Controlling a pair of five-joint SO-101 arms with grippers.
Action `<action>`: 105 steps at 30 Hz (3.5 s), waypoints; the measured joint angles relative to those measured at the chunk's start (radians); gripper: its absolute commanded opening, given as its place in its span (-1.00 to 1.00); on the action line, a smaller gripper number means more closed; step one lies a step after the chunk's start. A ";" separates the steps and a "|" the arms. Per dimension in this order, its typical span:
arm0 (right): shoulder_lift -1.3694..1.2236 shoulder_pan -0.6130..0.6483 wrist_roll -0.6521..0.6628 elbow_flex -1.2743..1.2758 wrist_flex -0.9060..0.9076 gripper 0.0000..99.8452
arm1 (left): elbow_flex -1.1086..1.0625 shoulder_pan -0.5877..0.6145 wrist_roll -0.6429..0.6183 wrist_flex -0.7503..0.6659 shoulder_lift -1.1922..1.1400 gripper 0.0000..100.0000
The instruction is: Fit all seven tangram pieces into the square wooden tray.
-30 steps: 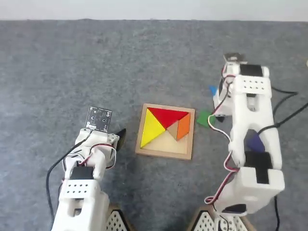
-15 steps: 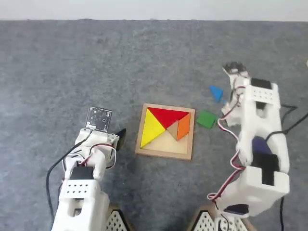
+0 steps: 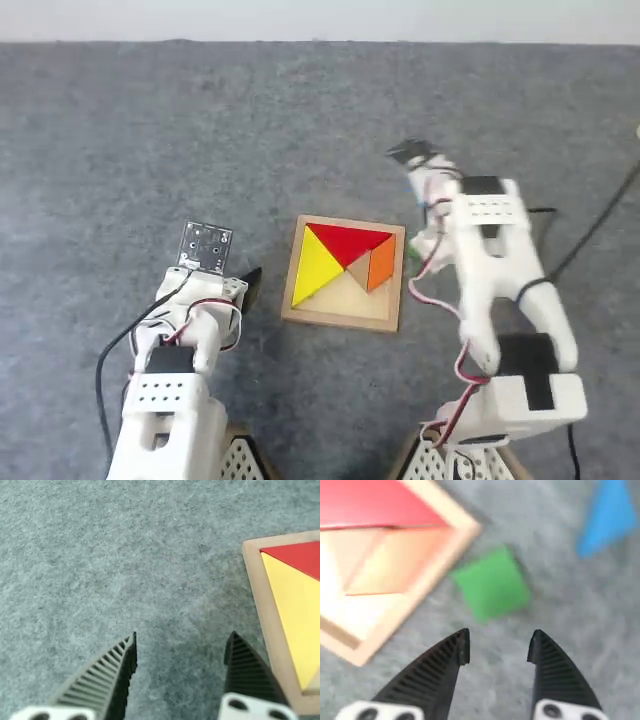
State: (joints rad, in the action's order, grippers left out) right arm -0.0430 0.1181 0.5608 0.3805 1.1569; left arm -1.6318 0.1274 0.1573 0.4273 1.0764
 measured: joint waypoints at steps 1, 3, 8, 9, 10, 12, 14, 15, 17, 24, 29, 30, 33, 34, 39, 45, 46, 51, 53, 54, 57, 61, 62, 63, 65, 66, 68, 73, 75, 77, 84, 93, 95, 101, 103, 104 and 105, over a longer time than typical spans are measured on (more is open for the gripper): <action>0.000 0.025 0.023 0.000 0.000 -0.58 | 0.000 0.000 0.000 0.000 0.000 -0.44; 0.000 0.057 0.078 0.000 -0.005 -0.58 | 0.000 0.000 0.000 0.000 0.000 -0.44; 0.000 0.072 0.190 0.002 -0.048 -0.55 | 0.000 0.000 0.000 0.000 0.000 -0.44; 0.000 0.071 0.213 0.002 -0.058 -0.50 | 0.000 0.000 0.000 0.000 0.000 -0.44; -0.003 0.069 0.235 0.002 -0.068 -0.43 | 0.000 0.000 0.000 0.000 0.000 -0.44; -0.031 0.069 0.276 0.002 -0.084 -0.30 | 0.000 0.000 0.000 0.000 0.000 -0.44; -0.063 0.071 0.298 0.002 -0.097 -0.18 | 0.000 0.000 0.000 0.000 0.000 -0.44; -0.074 0.071 0.302 0.002 -0.100 -0.14 | 0.000 0.000 0.000 0.000 0.000 -0.44; -0.092 0.071 0.308 0.002 -0.103 -0.11 | 0.000 0.000 0.000 0.000 0.000 -0.44; -0.158 0.069 0.311 0.002 -0.144 -0.27 | 0.000 0.000 0.000 0.000 0.000 -0.44; -0.213 0.069 0.311 -0.003 -0.166 -0.59 | 0.000 0.000 0.000 0.000 0.000 -0.44; -0.216 0.069 0.313 -0.003 -0.166 -0.67 | 0.000 0.000 0.000 0.000 0.000 -0.44; -0.216 0.066 0.313 -0.005 -0.166 -0.79 | 0.000 0.000 0.000 0.000 0.000 -0.44; -0.216 0.061 0.315 -0.006 -0.169 -0.79 | 0.000 0.000 0.000 0.000 0.000 -0.44; -0.216 0.052 0.315 -0.021 -0.155 -0.80 | 0.000 0.000 0.000 0.000 0.000 -0.44; -0.221 0.026 0.305 -0.106 0.005 -0.81 | 0.000 0.000 0.000 0.000 0.000 -0.44; -0.221 0.011 0.295 -0.137 0.038 -0.81 | 0.000 0.000 0.000 0.000 0.000 -0.44; -0.143 0.000 0.276 -0.264 0.224 -0.81 | 0.000 0.000 0.000 0.000 0.000 -0.44; -0.089 0.048 0.239 -0.267 0.282 -0.81 | 0.000 0.000 0.000 0.000 0.000 -0.44; -0.066 0.081 0.210 -0.267 0.305 -0.81 | 0.000 0.000 0.000 0.000 0.000 -0.44; 0.015 0.201 0.104 -0.250 0.330 -0.81 | 0.000 0.000 0.000 0.000 0.000 -0.44; 0.063 0.381 -0.061 -0.173 0.325 -0.81 | 0.000 0.000 0.000 0.000 0.000 -0.44; 0.063 0.423 -0.097 -0.152 0.307 -0.81 | 0.000 0.000 0.000 0.000 0.000 -0.44; 0.063 0.457 -0.130 -0.127 0.287 -0.81 | 0.000 0.000 0.000 0.000 0.000 -0.44; 0.055 0.512 -0.180 -0.112 0.252 -0.81 | 0.000 0.000 0.000 0.000 0.000 -0.44; 0.040 0.532 -0.199 -0.112 0.238 -0.81 | 0.000 0.000 0.000 0.000 0.000 -0.44; -0.003 0.565 -0.232 -0.110 0.219 -0.81 | 0.000 0.000 0.000 0.000 0.000 -0.44; -0.098 0.594 -0.302 -0.110 0.149 -0.80 | 0.000 0.000 0.000 0.000 0.000 -0.44; -0.121 0.594 -0.313 -0.110 0.132 -0.80 | 0.000 0.000 0.000 0.000 0.000 -0.44; -0.133 0.594 -0.316 -0.110 0.124 -0.79 | 0.000 0.000 0.000 0.000 0.000 -0.44; -0.135 0.595 -0.318 -0.110 0.118 -0.54 | 0.000 0.000 0.000 0.000 0.000 -0.44; -0.135 0.595 -0.310 -0.110 0.118 -0.35 | 0.000 0.000 0.000 0.000 0.000 -0.44; -0.135 0.595 -0.305 -0.110 0.118 -0.35 | 0.000 0.000 0.000 0.000 0.000 -0.44; -0.135 0.595 -0.302 -0.110 0.120 -0.35 | 0.000 0.000 0.000 0.000 0.000 -0.44; -0.135 0.595 -0.302 -0.110 0.133 -0.35 | 0.000 0.000 0.000 0.000 0.000 -0.44; -0.135 0.595 -0.301 -0.110 0.135 -0.35 | 0.000 0.000 0.000 0.000 0.000 -0.44; -0.135 0.595 -0.295 -0.110 0.135 -0.35 | 0.000 0.000 0.000 0.000 0.000 -0.44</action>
State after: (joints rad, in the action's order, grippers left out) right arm -0.1780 0.7135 0.2662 0.2700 1.2919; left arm -1.6318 0.1274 0.1573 0.4273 1.0764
